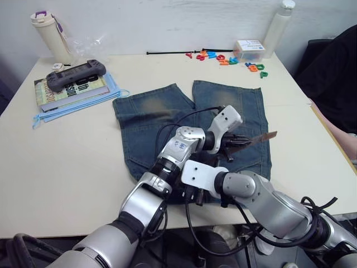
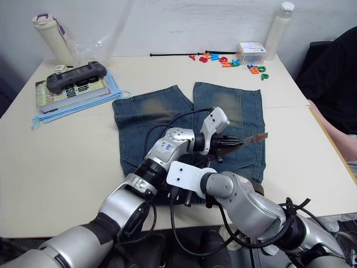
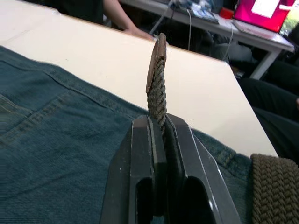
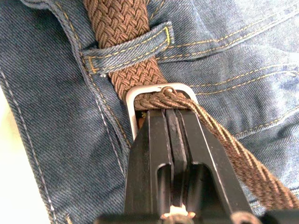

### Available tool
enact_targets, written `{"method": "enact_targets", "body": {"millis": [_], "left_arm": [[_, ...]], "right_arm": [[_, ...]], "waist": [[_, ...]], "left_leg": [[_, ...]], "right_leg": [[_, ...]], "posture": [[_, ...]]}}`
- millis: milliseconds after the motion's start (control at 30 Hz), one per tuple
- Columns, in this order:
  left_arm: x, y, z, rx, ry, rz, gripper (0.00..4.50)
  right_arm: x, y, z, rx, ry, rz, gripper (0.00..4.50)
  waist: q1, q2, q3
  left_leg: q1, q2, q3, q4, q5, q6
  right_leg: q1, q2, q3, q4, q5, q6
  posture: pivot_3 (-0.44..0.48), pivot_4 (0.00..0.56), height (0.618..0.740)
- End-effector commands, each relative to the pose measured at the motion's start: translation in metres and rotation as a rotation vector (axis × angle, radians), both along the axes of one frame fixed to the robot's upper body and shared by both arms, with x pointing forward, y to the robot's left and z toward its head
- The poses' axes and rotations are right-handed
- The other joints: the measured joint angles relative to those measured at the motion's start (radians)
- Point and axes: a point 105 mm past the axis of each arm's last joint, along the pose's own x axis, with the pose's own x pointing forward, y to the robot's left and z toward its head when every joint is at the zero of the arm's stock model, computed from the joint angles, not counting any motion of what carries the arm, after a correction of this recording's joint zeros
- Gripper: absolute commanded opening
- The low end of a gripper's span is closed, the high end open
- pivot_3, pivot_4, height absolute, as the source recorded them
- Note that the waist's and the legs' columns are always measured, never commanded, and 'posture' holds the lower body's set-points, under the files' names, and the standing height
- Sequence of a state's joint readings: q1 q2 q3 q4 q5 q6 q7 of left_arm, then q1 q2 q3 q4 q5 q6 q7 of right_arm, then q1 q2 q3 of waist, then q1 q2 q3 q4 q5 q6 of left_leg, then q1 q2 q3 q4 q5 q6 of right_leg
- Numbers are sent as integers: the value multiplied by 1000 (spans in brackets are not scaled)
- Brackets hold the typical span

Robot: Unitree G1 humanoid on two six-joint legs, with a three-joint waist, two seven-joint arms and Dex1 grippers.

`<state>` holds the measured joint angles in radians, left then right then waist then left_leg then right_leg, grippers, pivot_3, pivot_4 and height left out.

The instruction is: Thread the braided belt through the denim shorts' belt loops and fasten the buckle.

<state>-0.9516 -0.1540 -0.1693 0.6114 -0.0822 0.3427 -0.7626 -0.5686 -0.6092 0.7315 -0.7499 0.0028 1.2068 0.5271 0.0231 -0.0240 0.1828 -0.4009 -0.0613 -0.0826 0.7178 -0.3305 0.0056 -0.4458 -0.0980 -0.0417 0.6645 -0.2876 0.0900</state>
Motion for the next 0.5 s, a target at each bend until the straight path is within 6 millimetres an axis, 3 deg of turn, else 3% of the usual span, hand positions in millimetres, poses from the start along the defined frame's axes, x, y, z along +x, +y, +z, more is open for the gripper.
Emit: {"method": "enact_targets", "body": {"millis": [33, 200, 333, 500], "left_arm": [[-5, 25, 38, -108, -164, 50, 0], [-12, 74, 29, -105, -162, 168, 0], [-23, 103, 14, -42, -190, 218, 0], [-40, 138, -19, 108, -223, 237, 0]], "right_arm": [[-13, 2, -24, 7, 102, -8, 46], [-8, -8, -10, 72, 44, -65, 46], [-4, -11, 3, 128, -6, -96, 46], [1, -16, 23, 195, -71, -138, 46]], "waist": [[-4, 1, 0], [1, 4, 0], [3, 4, 0], [-1, 7, 2]], "left_leg": [[0, 0, 0, -1, 0, -1], [0, 2, -1, -2, 2, -5], [-2, 1, -2, -2, 3, -5], [-3, 1, -1, -2, 2, -5]], "right_leg": [[0, 0, 0, 0, 0, 0], [-1, 2, -1, -1, 0, -1], [-1, 1, -1, -3, 0, -1], [-1, 1, -1, -4, 0, -2]], "posture": [[0, 150, 659], [0, 150, 659], [0, 150, 659], [0, 150, 659]]}}
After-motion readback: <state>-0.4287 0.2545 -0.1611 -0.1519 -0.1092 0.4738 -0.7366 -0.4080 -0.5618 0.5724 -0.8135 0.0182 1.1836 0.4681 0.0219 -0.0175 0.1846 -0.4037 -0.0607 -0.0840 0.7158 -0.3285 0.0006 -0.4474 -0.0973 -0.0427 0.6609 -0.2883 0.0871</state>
